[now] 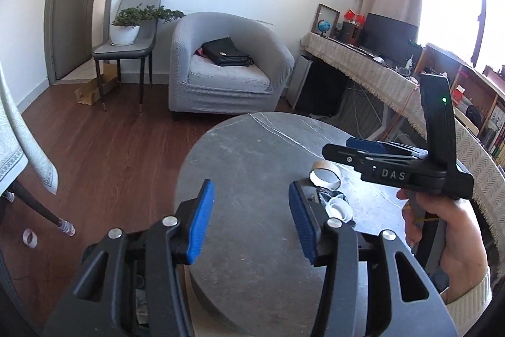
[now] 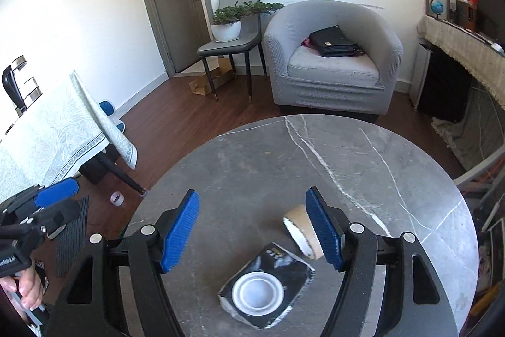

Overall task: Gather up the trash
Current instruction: 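Move both tools back toward the tape roll and black package, then grasp the white lid with the left tool while the right tool grips the tape roll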

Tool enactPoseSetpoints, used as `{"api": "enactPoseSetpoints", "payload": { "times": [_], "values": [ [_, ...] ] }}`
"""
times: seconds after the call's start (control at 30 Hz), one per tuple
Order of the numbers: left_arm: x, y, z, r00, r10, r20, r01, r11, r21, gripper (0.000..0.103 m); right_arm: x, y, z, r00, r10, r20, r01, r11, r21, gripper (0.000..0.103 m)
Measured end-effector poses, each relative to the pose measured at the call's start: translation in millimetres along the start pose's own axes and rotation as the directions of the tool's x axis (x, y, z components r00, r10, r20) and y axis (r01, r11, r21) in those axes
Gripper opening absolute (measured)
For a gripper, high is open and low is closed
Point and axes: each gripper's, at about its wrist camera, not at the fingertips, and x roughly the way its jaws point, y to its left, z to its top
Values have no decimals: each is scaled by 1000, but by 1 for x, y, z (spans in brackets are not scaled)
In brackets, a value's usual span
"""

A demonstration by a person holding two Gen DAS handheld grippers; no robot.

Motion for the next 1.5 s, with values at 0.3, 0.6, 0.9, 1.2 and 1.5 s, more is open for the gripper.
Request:
{"api": "enactPoseSetpoints", "payload": {
  "times": [0.3, 0.6, 0.9, 1.2, 1.5],
  "values": [
    [52, -36, -9, 992, -95, -81, 103, 990, 96, 58, 29, -27, -3, 996, -21, -86, 20, 1000, -18, 70],
    [78, -59, -20, 976, -174, -129, 187, 977, 99, 58, 52, -39, -16, 988, -28, -152, 26, 1000, -13, 43],
    [90, -80, -26, 972, -196, -131, 210, 973, 99, 56, 36, -57, -19, 992, -17, -126, 19, 1000, 18, 20],
    [100, -95, -29, 979, -151, -139, 170, 976, 137, 55, 15, -70, -19, 997, 4, -82, 0, 999, 52, 20],
    [108, -99, -31, 982, -113, -149, 136, 979, 153, 55, -1, -72, -11, 999, 42, -19, -40, 995, 89, 20]
  ]
}}
